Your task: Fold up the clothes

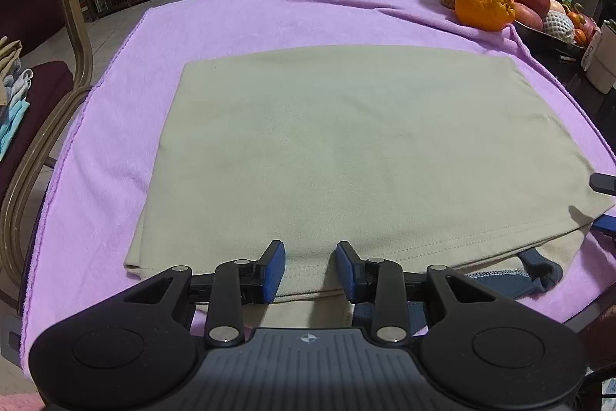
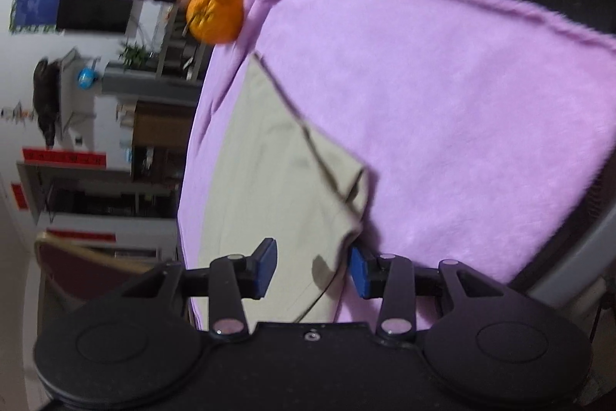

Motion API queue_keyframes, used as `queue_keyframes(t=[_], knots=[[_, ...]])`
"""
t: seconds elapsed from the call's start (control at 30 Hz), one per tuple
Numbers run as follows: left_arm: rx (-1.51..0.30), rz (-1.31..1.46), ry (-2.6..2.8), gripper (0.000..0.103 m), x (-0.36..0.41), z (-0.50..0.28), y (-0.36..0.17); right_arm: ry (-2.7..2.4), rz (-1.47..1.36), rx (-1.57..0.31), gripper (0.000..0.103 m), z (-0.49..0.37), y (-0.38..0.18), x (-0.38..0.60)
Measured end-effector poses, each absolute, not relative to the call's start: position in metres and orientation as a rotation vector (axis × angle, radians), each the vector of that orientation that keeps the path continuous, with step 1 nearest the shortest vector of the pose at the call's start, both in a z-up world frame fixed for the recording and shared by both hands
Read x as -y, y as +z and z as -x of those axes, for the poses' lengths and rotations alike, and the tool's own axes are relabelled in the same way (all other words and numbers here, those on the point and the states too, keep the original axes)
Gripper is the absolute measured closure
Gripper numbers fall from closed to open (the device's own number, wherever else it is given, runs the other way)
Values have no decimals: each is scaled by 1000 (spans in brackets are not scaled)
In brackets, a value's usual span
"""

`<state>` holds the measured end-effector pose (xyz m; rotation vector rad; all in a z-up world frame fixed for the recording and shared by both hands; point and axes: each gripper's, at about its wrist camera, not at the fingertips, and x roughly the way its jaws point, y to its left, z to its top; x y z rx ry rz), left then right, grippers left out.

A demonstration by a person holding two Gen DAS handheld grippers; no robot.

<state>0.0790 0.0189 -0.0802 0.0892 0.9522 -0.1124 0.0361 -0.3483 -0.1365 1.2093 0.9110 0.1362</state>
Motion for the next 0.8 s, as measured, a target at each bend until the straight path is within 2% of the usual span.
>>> queue_keyframes(t=[0.37, 0.4, 0.5, 0.6, 0.8], knots=[[-965, -62, -121, 69, -25, -81, -81, -73, -1110, -669, 64, -27, -125, 317], [-968, -58, -124, 69, -26, -81, -81, -97, -1136, -663, 67, -27, -128, 318], [-975, -40, -130, 69, -29, -82, -81, -141, -1215, -658, 89, -27, -136, 325], [-981, -27, -133, 69, -31, -83, -81, -122, -1252, -663, 88, -31, -140, 328], [-983, -22, -138, 69, -33, -83, -81, -52, -1240, -677, 68, -43, -143, 327]])
